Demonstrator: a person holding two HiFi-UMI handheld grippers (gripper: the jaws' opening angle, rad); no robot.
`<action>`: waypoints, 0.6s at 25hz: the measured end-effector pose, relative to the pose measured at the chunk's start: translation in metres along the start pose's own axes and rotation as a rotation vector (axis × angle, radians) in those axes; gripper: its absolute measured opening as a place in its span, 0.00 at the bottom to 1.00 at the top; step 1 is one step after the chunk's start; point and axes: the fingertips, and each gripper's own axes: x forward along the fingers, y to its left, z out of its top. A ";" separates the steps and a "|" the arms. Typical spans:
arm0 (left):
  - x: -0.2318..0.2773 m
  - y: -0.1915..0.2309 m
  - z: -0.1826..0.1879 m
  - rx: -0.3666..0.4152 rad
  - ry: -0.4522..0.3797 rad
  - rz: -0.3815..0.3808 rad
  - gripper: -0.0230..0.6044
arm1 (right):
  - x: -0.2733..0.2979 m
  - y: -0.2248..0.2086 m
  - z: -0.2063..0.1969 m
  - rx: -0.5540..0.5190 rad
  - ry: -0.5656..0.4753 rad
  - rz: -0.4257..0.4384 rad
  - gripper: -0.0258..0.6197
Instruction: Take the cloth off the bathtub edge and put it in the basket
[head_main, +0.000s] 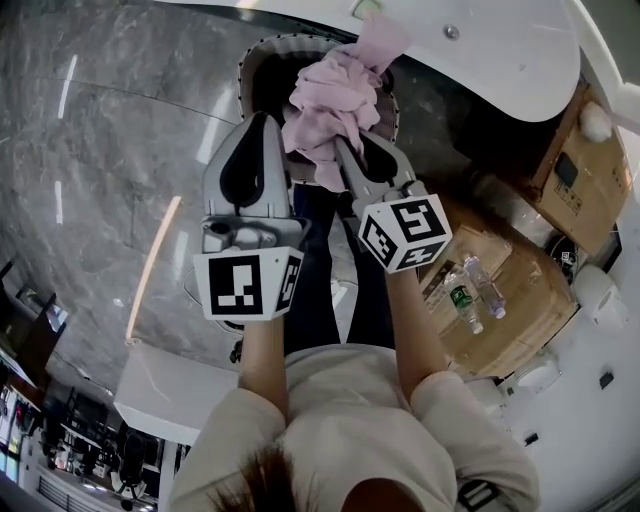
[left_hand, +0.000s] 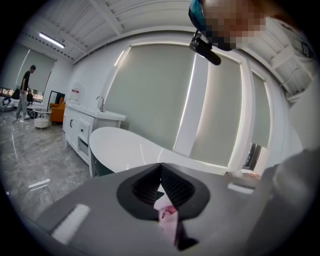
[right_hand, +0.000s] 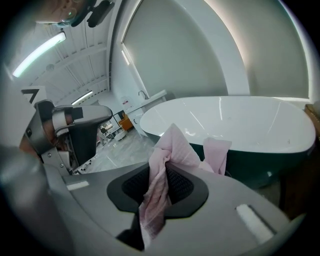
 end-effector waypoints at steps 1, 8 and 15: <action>0.002 0.002 -0.006 -0.002 0.003 0.005 0.05 | 0.005 -0.003 -0.005 0.000 0.006 -0.002 0.14; 0.016 0.009 -0.044 -0.039 0.025 0.026 0.05 | 0.038 -0.022 -0.038 0.022 0.049 -0.011 0.14; 0.023 0.015 -0.078 -0.065 0.070 0.033 0.05 | 0.071 -0.044 -0.084 0.051 0.112 -0.018 0.14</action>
